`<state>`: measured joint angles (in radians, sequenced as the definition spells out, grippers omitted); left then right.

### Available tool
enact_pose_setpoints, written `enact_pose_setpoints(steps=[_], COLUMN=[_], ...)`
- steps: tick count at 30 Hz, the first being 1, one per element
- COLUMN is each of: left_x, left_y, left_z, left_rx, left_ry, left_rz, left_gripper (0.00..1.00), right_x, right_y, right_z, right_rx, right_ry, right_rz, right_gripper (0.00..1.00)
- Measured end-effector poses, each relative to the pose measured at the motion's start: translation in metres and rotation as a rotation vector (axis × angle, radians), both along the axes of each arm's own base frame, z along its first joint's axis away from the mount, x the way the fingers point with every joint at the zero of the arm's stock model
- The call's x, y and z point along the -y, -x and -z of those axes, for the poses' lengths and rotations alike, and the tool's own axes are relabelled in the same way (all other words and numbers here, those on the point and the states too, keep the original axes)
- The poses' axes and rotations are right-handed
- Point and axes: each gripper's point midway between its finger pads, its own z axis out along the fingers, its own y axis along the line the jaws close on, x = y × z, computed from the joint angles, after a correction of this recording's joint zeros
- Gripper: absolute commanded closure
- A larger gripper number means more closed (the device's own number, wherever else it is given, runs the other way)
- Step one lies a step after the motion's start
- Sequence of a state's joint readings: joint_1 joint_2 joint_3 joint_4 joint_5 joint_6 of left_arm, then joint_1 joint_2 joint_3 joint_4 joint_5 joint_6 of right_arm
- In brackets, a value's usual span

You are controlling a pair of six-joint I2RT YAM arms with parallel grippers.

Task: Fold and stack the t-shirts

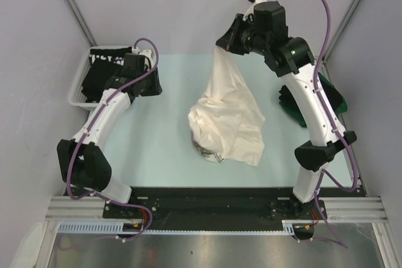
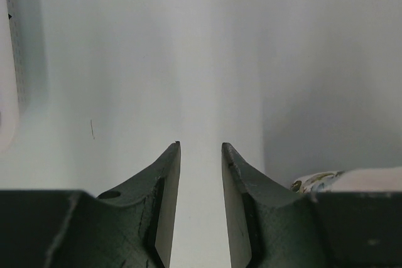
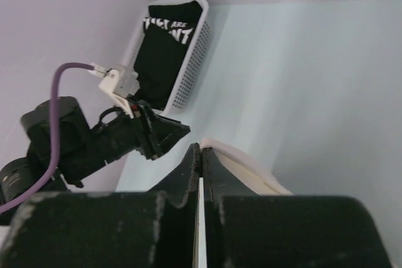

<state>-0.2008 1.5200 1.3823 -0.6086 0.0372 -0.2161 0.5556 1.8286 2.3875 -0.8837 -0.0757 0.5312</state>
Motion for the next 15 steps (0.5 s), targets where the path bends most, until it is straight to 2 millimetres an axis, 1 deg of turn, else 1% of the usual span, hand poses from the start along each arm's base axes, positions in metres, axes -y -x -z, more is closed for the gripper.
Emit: enact_pose_setpoints(steps=[3,8,11,13,15], left_x=[0.000,0.002,0.007,0.011,0.014], left_y=[0.000,0.002,0.003,0.004,0.004], left_z=[-0.001,-0.003,-0.004,-0.005,-0.005], left_rx=[0.002,0.011,0.015,0.017,0.015], left_ry=[0.000,0.013,0.034,0.049,0.059], left_rz=[0.001,0.012,0.033,0.049,0.061], left_gripper=[0.63,0.63,0.64,0.64,0.64], right_x=[-0.005,-0.020,-0.019,-0.010,0.005], right_y=[0.008,0.016,0.013,0.008,-0.002], right_z=[-0.015,-0.021,-0.016,-0.007,0.007], right_rx=[0.026,0.040,0.051,0.040,0.021], right_ry=[-0.042,-0.087,-0.065,-0.039,-0.007], right_rz=[-0.046,-0.136,-0.138,-0.121,-0.086], right_gripper=[1.00,1.00,1.00,1.00,1.00])
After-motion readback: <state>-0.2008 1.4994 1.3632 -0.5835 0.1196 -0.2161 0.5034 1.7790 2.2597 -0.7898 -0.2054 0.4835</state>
